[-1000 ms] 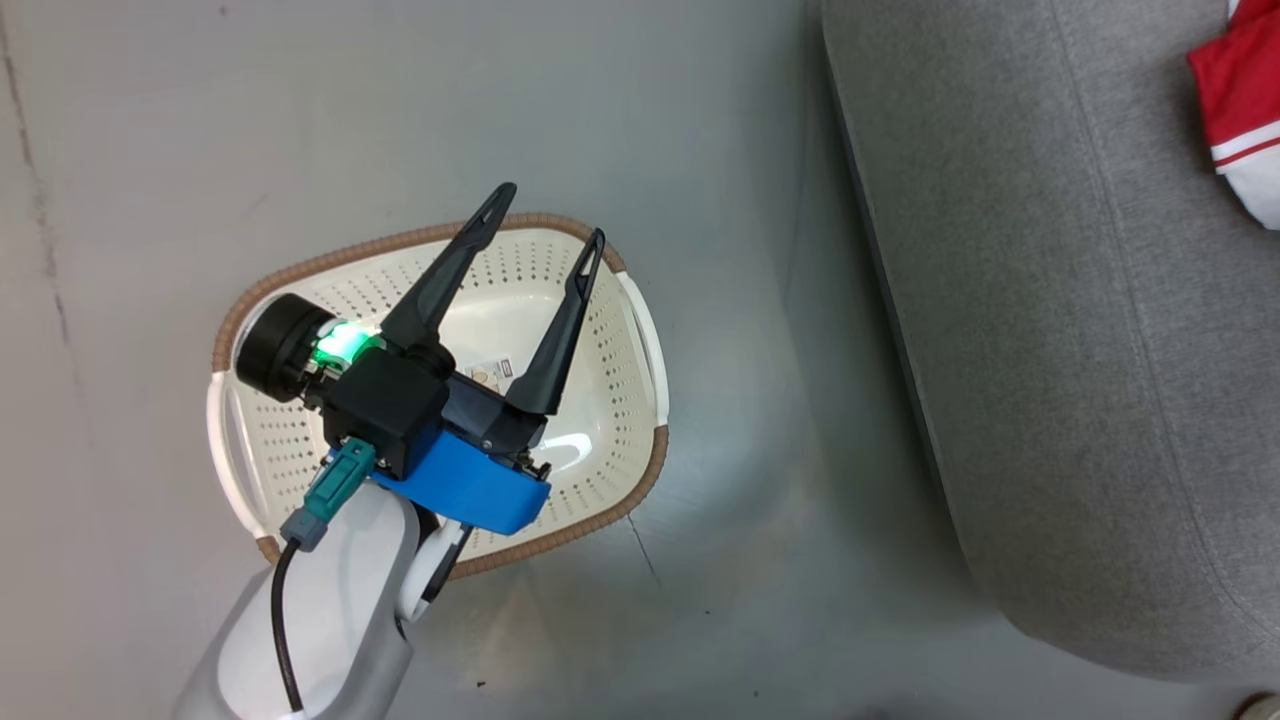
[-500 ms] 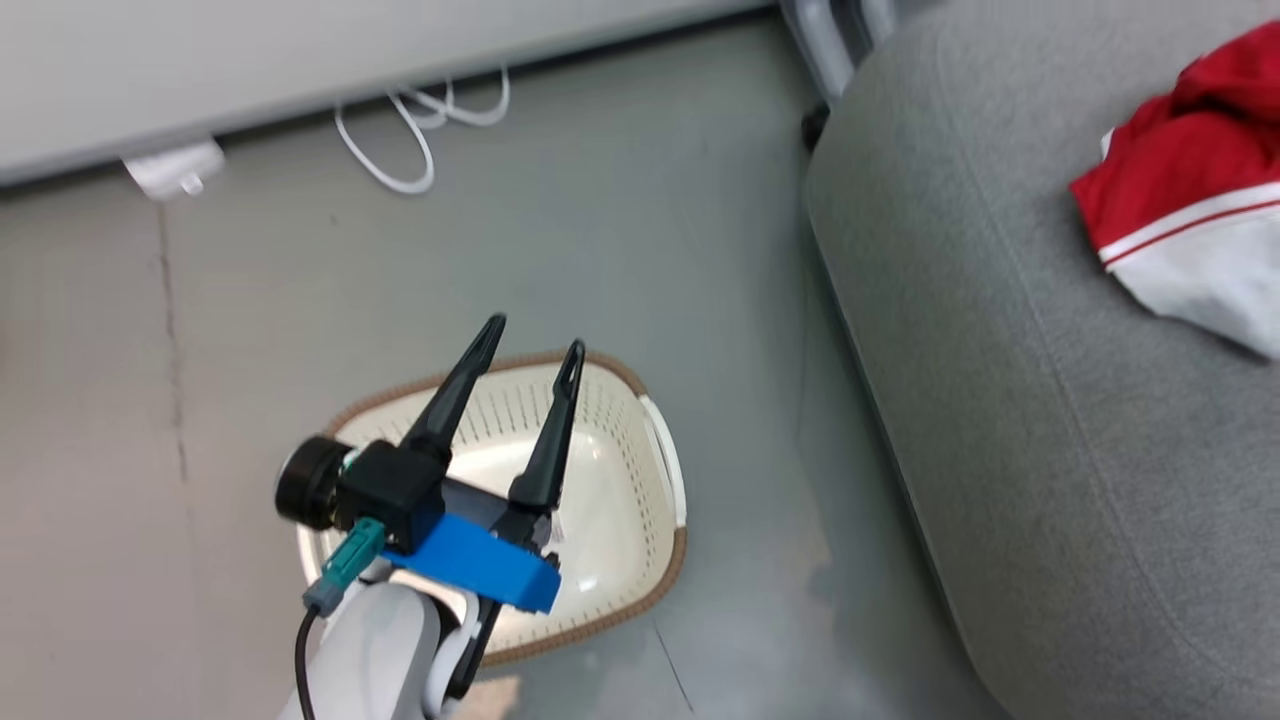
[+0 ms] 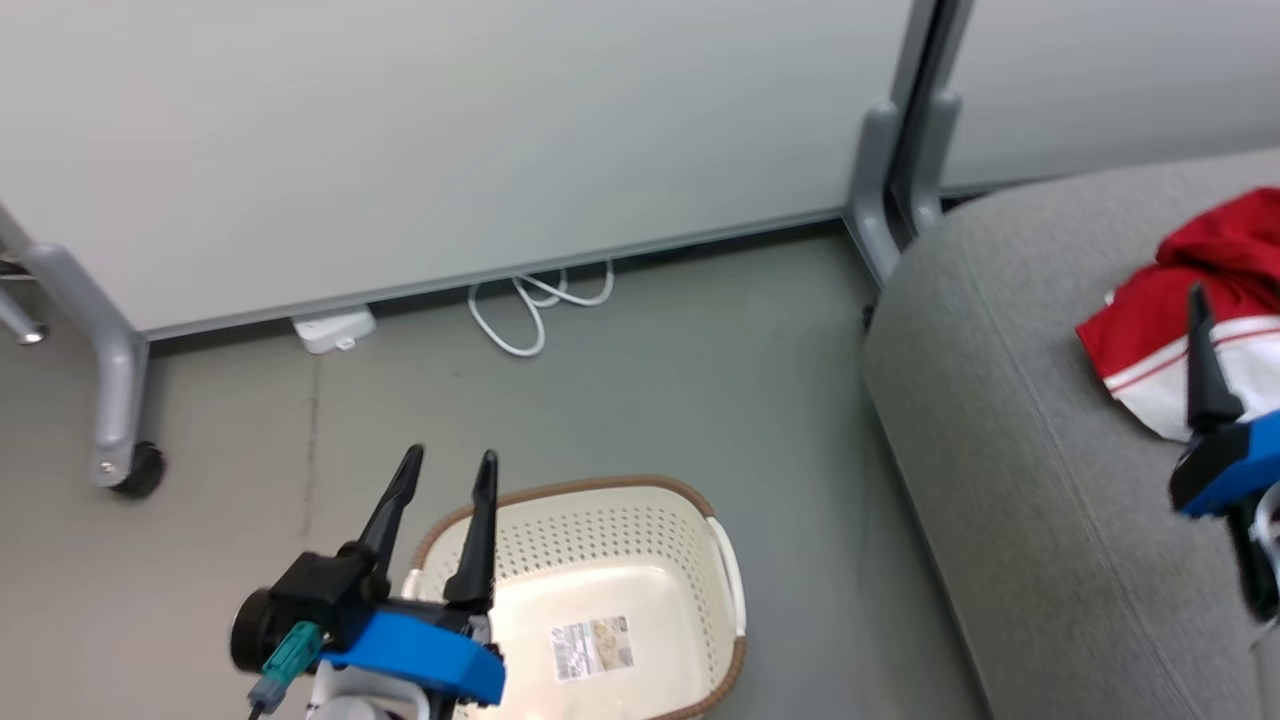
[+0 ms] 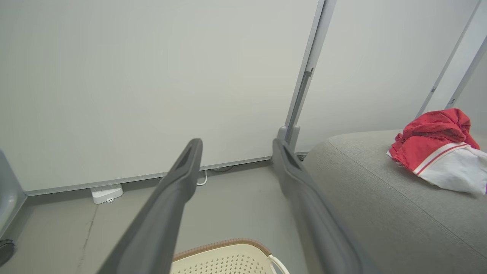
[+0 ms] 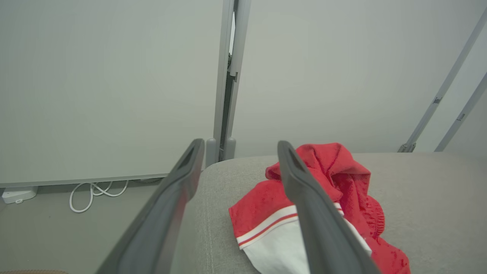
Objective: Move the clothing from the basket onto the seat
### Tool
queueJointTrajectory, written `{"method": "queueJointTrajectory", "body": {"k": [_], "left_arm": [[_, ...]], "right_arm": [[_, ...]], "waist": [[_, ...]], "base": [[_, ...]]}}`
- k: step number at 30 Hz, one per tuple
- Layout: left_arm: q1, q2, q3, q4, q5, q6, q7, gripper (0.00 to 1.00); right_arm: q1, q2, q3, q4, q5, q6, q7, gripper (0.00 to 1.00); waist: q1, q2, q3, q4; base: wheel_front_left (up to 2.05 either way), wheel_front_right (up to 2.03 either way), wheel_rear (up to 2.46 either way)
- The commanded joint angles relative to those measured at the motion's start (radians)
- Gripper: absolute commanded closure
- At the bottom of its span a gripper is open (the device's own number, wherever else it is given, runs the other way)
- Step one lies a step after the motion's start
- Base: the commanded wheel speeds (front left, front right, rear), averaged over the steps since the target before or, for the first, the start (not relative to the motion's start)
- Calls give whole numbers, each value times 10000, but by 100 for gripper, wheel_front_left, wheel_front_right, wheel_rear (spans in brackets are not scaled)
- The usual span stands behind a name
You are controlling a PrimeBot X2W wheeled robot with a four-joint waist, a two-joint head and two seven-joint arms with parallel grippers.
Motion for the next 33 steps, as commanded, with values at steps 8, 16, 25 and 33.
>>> {"method": "queueJointTrajectory", "body": {"k": [8,16,25,33], "left_arm": [[832,-132,1100,250,179,-19,-48,0],[1134,-193,1703,358,373,-21,-48,0],[1361,-235,1849,614,335,-20,-48,0],[1307,-246,1760,841,296,-21,-48,0]], "right_arm": [[2096,885,418,-1547,66,1,356,0],[3371,1719,823,-2314,-20,1,413,0],[4051,2168,1263,-2535,-13,1,374,0],[4041,2252,1407,-2487,1,1,381,0]], "waist": [[3,-1,-989,1010],[3,-1,-1186,1326],[3,-1,-1275,1313],[3,-1,-1283,1247]], "base": [[0,0,0],[0,0,0],[0,0,0],[0,0,0]]}}
